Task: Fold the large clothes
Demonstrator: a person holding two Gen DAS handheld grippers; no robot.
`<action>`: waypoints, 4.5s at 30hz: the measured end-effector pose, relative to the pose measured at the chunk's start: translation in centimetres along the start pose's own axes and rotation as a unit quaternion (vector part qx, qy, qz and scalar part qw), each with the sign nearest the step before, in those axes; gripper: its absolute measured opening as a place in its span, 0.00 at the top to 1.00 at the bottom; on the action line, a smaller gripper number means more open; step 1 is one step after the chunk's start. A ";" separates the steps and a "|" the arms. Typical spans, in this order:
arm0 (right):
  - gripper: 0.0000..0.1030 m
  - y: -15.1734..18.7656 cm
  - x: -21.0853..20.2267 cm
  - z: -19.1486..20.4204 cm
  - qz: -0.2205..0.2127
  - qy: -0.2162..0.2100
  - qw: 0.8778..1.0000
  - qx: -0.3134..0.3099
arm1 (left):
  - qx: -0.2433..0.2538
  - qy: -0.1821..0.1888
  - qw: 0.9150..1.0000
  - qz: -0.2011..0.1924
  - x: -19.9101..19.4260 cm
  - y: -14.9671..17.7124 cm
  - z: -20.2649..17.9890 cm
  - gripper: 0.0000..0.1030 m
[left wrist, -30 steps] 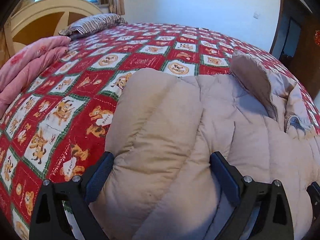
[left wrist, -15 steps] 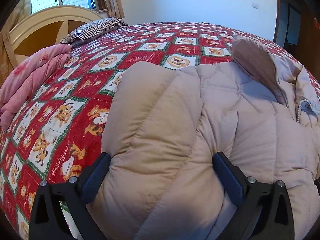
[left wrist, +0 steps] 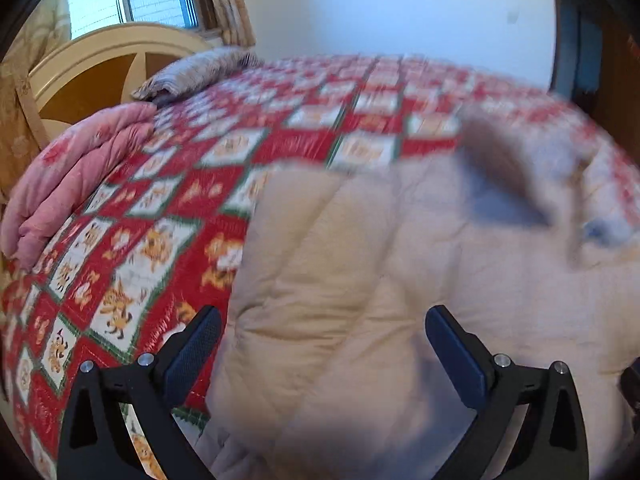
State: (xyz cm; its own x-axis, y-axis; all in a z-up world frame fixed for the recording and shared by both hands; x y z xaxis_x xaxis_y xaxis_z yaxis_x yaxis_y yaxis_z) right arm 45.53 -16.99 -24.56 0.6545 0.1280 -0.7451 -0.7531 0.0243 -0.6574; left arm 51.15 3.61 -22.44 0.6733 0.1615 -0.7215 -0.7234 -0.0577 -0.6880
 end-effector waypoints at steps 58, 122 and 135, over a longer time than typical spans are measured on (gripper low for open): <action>0.43 -18.2 11.7 -12.0 0.042 -0.050 0.997 0.043 | 0.151 0.100 0.981 0.063 12.8 -13.6 -14.8 0.87; 0.52 -14.1 10.6 -7.9 0.007 -0.008 1.000 -0.003 | 0.062 0.112 0.990 0.052 12.5 -8.9 -11.6 0.13; 0.54 -12.0 12.8 -8.2 0.017 0.029 0.999 -0.021 | 0.083 0.087 0.992 0.049 13.4 -7.7 -12.6 0.07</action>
State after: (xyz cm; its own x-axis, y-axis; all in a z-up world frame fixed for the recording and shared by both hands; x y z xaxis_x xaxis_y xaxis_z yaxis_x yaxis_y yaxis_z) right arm 63.47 -23.78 -27.11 0.6328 0.0707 -0.7711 -0.7718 -0.0218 -0.6355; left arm 67.71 -6.16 -27.80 0.6042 -0.0105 -0.7968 -0.7921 0.1009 -0.6020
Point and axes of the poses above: each gripper's, at about its wrist camera, not at the fingertips, and x roughly the way its jaws point, z to its left, y to its underside, the point moved 6 cm from there along x, roughly the way its jaws point
